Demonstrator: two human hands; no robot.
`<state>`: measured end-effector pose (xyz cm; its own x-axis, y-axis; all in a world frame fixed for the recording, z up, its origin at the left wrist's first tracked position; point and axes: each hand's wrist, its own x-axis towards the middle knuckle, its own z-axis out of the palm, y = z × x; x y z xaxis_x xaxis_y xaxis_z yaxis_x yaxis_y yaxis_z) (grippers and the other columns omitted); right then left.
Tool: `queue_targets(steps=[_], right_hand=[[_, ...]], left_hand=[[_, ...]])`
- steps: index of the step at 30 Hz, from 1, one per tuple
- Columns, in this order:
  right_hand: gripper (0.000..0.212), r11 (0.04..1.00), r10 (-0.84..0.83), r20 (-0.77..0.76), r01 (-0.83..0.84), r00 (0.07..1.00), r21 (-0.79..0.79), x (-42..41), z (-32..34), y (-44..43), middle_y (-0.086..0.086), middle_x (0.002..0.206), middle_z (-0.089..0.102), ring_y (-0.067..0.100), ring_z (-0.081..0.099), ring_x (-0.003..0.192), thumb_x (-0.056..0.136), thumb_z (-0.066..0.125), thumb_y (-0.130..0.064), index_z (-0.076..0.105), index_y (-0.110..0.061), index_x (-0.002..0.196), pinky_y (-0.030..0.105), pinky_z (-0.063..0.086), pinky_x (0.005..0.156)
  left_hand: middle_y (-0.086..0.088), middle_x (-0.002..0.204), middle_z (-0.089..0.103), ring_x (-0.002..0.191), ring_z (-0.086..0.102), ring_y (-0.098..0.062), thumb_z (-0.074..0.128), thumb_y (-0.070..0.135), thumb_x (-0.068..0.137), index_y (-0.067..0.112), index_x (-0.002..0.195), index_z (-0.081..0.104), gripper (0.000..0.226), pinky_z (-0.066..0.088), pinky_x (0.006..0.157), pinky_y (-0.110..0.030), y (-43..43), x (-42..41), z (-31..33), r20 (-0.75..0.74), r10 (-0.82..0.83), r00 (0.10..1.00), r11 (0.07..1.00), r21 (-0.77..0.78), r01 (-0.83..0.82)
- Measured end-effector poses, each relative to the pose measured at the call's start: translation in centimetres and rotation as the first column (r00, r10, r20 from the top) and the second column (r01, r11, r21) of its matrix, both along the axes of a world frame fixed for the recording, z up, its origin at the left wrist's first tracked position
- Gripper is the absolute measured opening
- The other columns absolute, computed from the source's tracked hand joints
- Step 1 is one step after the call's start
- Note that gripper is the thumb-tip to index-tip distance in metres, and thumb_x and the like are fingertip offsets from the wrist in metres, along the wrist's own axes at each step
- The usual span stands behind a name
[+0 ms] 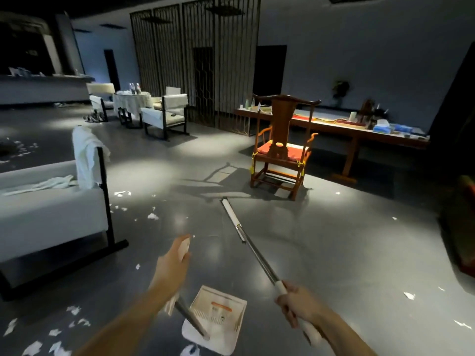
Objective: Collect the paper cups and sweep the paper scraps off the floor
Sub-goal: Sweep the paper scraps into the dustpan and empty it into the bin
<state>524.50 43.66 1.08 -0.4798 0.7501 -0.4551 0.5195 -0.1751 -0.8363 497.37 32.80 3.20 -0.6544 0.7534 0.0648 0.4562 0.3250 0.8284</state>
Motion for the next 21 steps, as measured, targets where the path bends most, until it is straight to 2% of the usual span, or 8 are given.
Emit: queue_targets(steps=[4,7,10,13,17,21], right_hand=[[0.01,0.996,0.087,0.035,-0.088,0.996,0.027,-6.2,1.5,12.3,0.003,0.041,0.047,0.012,0.041,0.029,0.086,0.051,0.004,0.053,-0.006,0.088,0.019,0.034,0.033],[0.014,0.994,0.095,-0.022,-0.096,0.995,-0.055,-12.1,0.9,19.9,0.001,0.042,0.046,0.01,0.038,0.029,0.087,0.05,0.005,0.051,-0.008,0.08,0.016,0.032,0.033],[0.016,0.987,0.101,-0.056,-0.107,0.993,-0.119,-18.6,0.0,28.1,0.002,0.045,0.045,0.007,0.037,0.03,0.087,0.048,0.005,0.054,-0.01,0.089,0.015,0.032,0.033],[0.025,0.984,0.092,-0.086,-0.104,0.992,-0.147,-25.5,-0.4,36.0,0.004,0.053,0.043,0.005,0.035,0.03,0.089,0.047,0.008,0.056,-0.006,0.108,0.013,0.03,0.031],[0.019,0.971,0.128,-0.102,-0.146,0.986,-0.189,-33.8,0.8,46.2,0.005,0.058,0.04,0.003,0.035,0.031,0.091,0.048,0.006,0.052,-0.006,0.105,0.014,0.03,0.03],[0.022,0.968,0.148,-0.079,-0.161,0.986,-0.194,-41.2,1.2,56.1,0.006,0.057,0.04,0.004,0.036,0.029,0.09,0.05,0.004,0.053,-0.004,0.11,0.014,0.031,0.031]], left_hand=[[-0.004,0.076,0.061,0.058,0.06,-0.017,0.045,0.021,0.096,0.041,0.127,0.042,0.037,0.041,0.045,-0.021,8.4,-4.5,0.9,0.01,0.08,0.997,0.997,-0.005,-0.08],[-0.003,0.07,0.06,0.053,0.058,-0.015,0.047,0.022,0.094,0.041,0.124,0.044,0.036,0.04,0.041,-0.018,15.2,-9.1,0.8,-0.014,0.141,0.99,0.99,0.013,-0.141],[-0.007,0.072,0.062,0.05,0.058,-0.018,0.047,0.022,0.094,0.046,0.117,0.045,0.033,0.046,0.039,-0.023,23.3,-14.7,-0.4,0.007,0.179,0.984,0.983,0.028,-0.179],[-0.005,0.078,0.062,0.06,0.059,-0.018,0.045,0.02,0.093,0.043,0.118,0.047,0.034,0.045,0.048,-0.024,31.5,-20.3,-1.6,0.013,0.196,0.98,0.98,0.021,-0.196],[0.003,0.078,0.058,0.057,0.052,-0.007,0.044,0.019,0.094,0.043,0.12,0.043,0.036,0.035,0.042,-0.012,41.3,-27.5,-1.1,-0.048,0.237,0.97,0.971,-0.006,-0.238],[-0.002,0.072,0.057,0.053,0.057,-0.017,0.043,0.013,0.093,0.041,0.125,0.042,0.043,0.037,0.041,-0.019,49.9,-35.2,0.3,-0.102,0.251,0.963,0.967,-0.017,-0.254]])
